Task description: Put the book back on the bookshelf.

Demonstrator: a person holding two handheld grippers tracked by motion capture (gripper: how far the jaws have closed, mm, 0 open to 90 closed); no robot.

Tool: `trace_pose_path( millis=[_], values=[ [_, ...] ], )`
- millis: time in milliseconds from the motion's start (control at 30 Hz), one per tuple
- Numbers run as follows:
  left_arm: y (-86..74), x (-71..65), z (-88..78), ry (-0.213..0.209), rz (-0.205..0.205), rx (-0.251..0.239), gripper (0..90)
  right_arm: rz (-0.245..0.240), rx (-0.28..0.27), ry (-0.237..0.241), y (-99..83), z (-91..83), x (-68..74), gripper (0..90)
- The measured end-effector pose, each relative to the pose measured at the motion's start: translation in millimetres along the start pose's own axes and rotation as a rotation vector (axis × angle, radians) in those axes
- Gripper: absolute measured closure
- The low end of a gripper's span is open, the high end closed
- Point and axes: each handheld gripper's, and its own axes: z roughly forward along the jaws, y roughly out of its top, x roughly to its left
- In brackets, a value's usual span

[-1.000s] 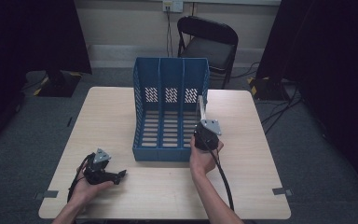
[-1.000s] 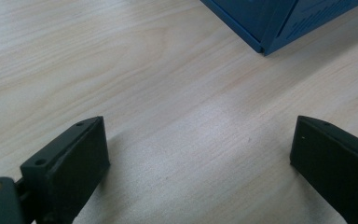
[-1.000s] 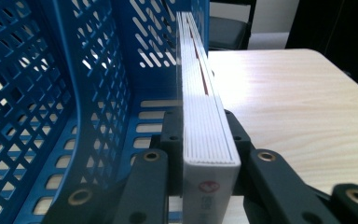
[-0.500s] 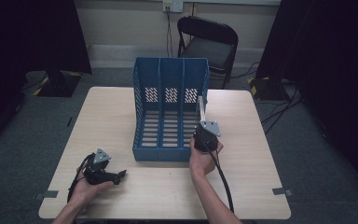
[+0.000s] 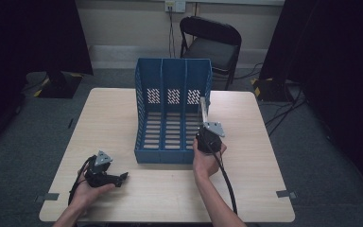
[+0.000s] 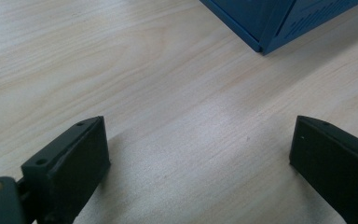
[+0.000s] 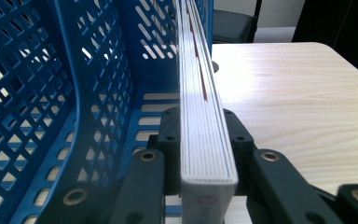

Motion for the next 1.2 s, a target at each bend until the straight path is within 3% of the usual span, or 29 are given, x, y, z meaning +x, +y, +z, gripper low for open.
trace_pose_path(
  millis=[300, 433, 1200],
  values=[
    [-0.3, -0.1, -0.3, 0.000, 0.001, -0.001, 4.1, 0.013, -0.006, 0.032, 6.8, -0.8, -2.9, 66.1],
    [-0.5, -0.3, -0.4, 0.000, 0.001, -0.001, 4.2, 0.027, 0.022, 0.054, 8.2, 2.1, -4.6, 63.7],
    [-0.6, -0.4, -0.6, 0.000, 0.002, -0.002, 4.3, 0.023, 0.018, 0.058, 18.1, 3.5, -2.8, 56.9]
  ],
)
